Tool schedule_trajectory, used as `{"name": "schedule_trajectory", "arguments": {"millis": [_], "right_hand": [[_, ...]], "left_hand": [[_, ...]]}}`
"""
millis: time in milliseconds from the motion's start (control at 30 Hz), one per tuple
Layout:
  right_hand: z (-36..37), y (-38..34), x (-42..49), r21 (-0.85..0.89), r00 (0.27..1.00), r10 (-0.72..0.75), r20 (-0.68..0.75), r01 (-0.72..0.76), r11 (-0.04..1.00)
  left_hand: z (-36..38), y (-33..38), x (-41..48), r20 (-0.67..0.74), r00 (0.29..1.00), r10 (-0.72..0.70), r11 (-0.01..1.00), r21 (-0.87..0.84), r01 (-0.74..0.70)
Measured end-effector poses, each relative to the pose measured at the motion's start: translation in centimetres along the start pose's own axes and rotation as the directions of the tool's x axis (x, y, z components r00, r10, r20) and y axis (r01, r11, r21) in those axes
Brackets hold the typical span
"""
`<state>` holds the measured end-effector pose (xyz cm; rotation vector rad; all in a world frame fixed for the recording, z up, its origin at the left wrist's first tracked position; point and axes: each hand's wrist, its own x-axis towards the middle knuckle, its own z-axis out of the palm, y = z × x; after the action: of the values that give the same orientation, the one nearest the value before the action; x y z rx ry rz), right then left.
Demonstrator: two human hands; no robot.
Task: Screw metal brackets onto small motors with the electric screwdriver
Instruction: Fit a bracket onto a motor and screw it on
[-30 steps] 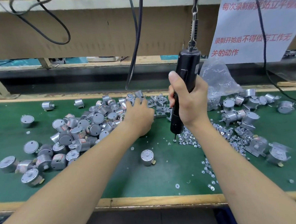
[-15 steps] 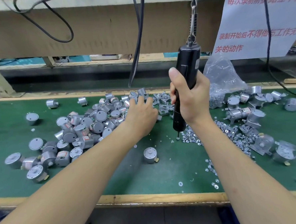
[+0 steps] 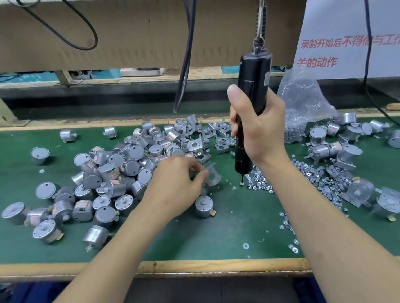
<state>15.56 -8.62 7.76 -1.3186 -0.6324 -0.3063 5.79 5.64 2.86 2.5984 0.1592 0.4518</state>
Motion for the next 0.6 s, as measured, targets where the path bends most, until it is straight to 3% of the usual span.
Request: {"name": "schedule_trajectory", "arguments": {"millis": [167, 400, 467, 600], "right_hand": [[0.0, 0.1, 0.1, 0.000, 1.000, 0.011, 0.005, -0.011, 1.000], [0.0, 0.1, 0.1, 0.005, 1.000, 0.013, 0.004, -0.013, 1.000], [0.0, 0.0, 0.0, 0.004, 1.000, 0.011, 0.003, -0.011, 1.000], [0.0, 0.1, 0.1, 0.003, 1.000, -0.005, 0.003, 0.005, 1.000]], "left_hand": [[-0.6, 0.0, -0.9, -0.019, 0.995, -0.101, 0.991, -0.096, 0.098], [-1.5, -0.4, -2.6, -0.242, 0.970, -0.037, 0.995, 0.084, 0.058], [-1.7, -0.7, -3.7, -0.229, 0.973, -0.033, 0.992, 0.108, 0.059], [-2.1, -1.5, -5.6, -0.057, 0.989, -0.137, 0.973, 0.179, 0.145]]}}
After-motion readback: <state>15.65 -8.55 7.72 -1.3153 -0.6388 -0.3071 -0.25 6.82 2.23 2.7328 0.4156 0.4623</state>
